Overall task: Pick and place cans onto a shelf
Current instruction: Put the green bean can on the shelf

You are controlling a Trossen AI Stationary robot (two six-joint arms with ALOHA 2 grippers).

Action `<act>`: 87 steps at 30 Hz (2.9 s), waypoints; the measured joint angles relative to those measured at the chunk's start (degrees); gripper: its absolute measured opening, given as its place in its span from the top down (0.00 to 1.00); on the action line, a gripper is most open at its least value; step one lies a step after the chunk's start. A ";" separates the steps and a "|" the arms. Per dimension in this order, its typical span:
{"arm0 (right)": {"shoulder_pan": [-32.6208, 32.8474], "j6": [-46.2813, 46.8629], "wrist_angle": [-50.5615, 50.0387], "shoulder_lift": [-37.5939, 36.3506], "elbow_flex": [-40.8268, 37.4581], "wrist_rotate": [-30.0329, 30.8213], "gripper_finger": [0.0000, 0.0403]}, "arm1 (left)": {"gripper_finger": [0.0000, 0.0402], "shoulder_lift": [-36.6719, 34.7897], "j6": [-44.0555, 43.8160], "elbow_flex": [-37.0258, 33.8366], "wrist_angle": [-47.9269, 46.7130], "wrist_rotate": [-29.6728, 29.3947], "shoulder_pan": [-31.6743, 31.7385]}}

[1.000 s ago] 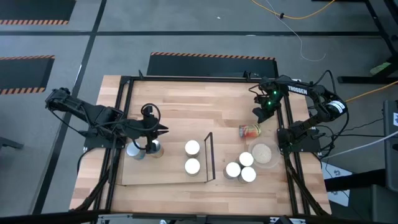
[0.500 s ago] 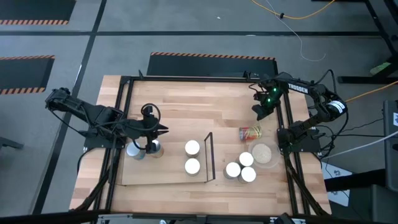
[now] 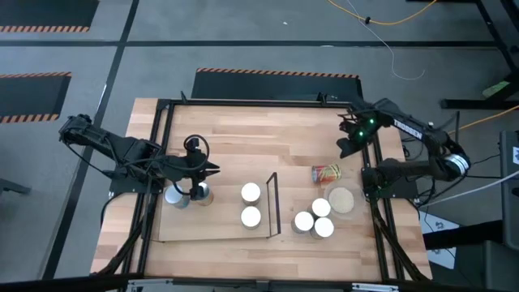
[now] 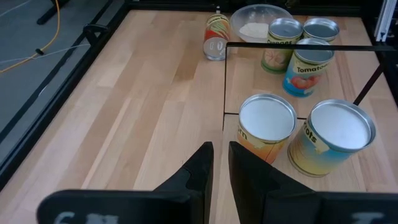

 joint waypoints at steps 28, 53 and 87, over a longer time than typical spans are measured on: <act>0.07 12.40 14.68 -9.98 -17.59 -8.47 0.73 | 0.89 0.00 0.01 -0.02 0.03 -0.02 -0.01; 0.05 14.99 18.72 -6.59 -17.59 -9.78 0.73 | 0.89 0.00 0.01 0.00 0.00 -0.02 -0.01; 0.07 14.98 21.64 -1.57 -17.57 -10.26 0.93 | 0.89 -0.01 0.03 0.00 0.00 -0.02 -0.01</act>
